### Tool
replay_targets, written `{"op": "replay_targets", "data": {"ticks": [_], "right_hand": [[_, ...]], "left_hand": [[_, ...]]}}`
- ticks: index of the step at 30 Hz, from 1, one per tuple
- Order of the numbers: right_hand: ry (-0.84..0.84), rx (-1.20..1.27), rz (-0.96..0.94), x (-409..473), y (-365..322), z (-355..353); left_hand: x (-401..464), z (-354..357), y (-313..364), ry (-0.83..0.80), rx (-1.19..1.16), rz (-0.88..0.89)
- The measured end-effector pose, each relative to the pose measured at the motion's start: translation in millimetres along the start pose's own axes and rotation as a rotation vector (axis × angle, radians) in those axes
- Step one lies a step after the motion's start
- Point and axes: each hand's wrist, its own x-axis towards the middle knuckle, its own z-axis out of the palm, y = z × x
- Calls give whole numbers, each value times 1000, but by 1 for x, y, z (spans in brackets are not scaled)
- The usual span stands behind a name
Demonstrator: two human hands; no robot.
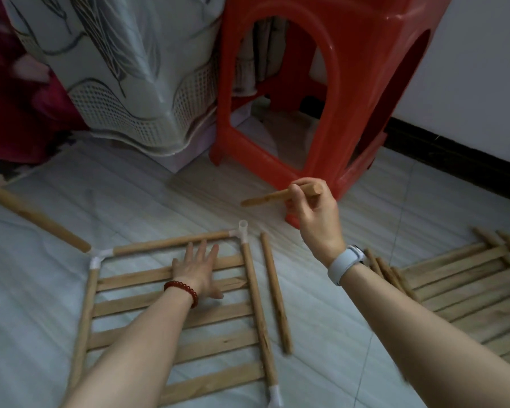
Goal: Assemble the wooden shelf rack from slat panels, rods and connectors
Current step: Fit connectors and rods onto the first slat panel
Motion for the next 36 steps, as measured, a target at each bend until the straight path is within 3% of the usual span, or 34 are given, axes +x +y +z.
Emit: {"op": "replay_targets", "data": {"ticks": [5,12,17,21,30,36], "right_hand": [[-83,-215,-100,4,1,10],[-127,-289,-97,8,-3,3],[-319,-485,-132,16,-19,14],[-429,-525,-41,14,-20,19],[-242,-394,-40,-5,-12,34],[-205,-373,-64,-10,-9,37]], "left_hand": [[2,25,-1,-45,18,-20],[3,39,6,-39,9,-7],[-15,59,9,-14,113,27],[-29,69,14,-7,116,34],[-37,79,18,29,80,5],[-34,84,18,68,58,-11]]}}
